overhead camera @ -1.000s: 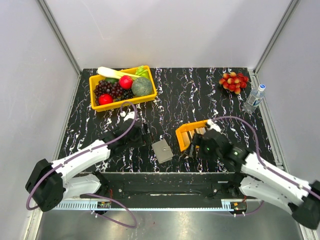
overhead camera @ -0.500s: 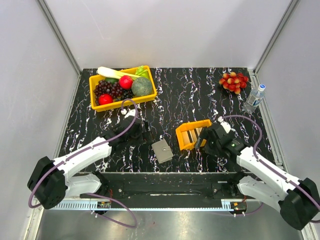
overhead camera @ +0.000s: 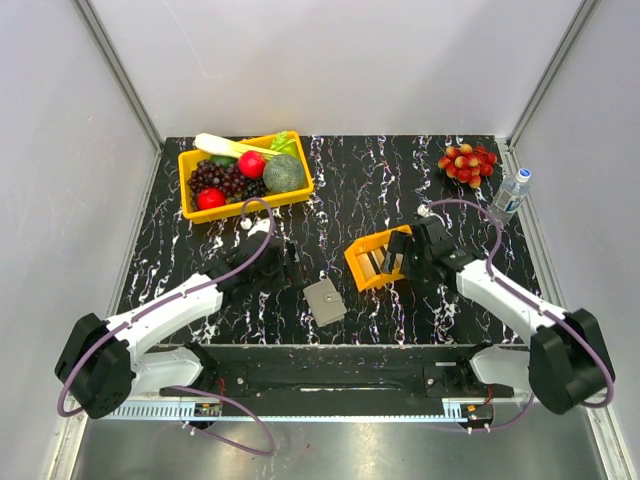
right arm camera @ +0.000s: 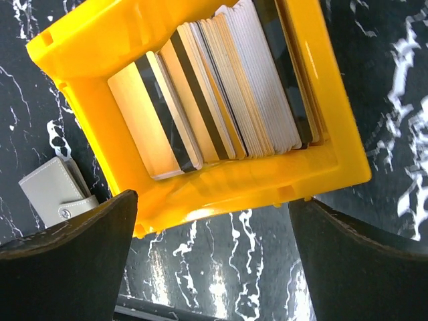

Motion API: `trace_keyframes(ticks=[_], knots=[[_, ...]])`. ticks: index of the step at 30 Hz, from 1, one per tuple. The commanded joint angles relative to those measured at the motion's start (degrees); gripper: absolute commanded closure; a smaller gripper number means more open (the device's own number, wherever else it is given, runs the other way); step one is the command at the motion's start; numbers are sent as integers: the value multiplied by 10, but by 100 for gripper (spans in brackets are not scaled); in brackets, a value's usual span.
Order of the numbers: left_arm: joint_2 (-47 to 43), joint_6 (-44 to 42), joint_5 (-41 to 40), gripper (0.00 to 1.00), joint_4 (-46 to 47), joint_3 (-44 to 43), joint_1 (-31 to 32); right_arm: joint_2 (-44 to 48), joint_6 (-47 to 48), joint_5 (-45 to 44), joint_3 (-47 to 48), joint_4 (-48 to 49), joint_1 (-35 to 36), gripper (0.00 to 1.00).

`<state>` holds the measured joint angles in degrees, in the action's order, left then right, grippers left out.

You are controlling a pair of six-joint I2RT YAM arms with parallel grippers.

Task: Put the credit cards into the card holder
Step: Reset both arms

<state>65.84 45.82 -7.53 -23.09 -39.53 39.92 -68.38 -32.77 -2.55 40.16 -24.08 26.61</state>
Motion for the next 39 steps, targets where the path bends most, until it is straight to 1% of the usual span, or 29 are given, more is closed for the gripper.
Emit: trace_keyframes(ticks=[1,4,6,10,13,15,16,17,18,19,21,23,24,26,29,32,35,37,39], knots=[[-3,-14,-2,1,7,-30,-6,-46,96,72,41,79,-12,1],[-3,-15,-11,1,4,-36,-11,-66,118,81,60,89,-12,1],[-6,-18,-14,1,2,-40,-14,-58,135,97,66,90,-12,0],[-20,-16,-39,1,-13,-46,-26,27,158,102,56,78,-12,1],[-37,-18,-45,1,-17,-43,-42,115,165,44,41,55,-13,1],[-50,-21,-49,1,-20,-40,-54,154,156,-44,41,33,-13,1],[-56,-22,-51,1,-19,-38,-60,159,148,-121,47,17,-16,1],[-62,-24,-51,1,-20,-35,-68,157,141,-166,52,4,-23,1],[-68,-25,-52,1,-24,-35,-76,150,133,-187,57,-4,-40,1],[-73,-28,-51,1,-27,-35,-84,140,127,-188,61,-11,-64,1],[-84,-35,-48,1,-37,-34,-99,126,98,-159,60,-10,-135,1],[-98,-36,-46,1,-46,-31,-114,125,90,-112,50,14,-193,1],[-106,-38,-45,1,-49,-28,-121,125,90,-108,49,20,-204,1],[-122,-41,-49,1,-56,-20,-130,122,96,-122,39,41,-209,1],[-148,-42,-59,1,-50,-3,-143,113,127,-109,1,103,-211,1],[-162,-53,-64,1,-38,7,-152,117,138,-157,-31,152,-211,1],[-165,-60,-79,1,-42,2,-155,142,142,-186,-76,235,-211,1],[-172,-58,-89,1,-42,6,-155,160,154,-166,-128,314,-211,1],[-183,-54,-97,1,-36,16,-155,170,185,-137,-169,387,-210,1]])
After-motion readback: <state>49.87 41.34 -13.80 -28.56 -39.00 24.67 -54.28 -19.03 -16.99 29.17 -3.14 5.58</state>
